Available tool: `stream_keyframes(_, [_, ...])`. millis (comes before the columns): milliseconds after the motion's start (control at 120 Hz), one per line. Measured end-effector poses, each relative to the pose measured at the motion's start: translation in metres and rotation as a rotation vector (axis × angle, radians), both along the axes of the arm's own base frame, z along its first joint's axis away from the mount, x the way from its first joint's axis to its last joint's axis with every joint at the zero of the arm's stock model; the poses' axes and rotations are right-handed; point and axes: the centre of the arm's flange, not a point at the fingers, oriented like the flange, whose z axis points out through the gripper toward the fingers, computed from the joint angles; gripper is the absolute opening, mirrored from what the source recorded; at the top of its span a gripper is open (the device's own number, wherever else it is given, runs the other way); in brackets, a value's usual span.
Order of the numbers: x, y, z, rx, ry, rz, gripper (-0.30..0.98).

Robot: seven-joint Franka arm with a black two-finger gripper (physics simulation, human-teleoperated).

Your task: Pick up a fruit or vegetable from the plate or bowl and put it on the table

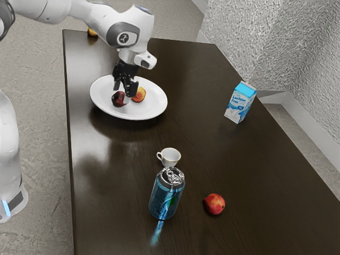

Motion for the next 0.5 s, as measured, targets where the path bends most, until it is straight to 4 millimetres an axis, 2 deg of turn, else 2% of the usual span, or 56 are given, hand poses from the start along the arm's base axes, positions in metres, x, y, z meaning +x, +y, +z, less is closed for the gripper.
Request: stream_keyframes(500, [-0.005, 0.004, -0.026, -0.008, -0.012, 0.038, 0.69])
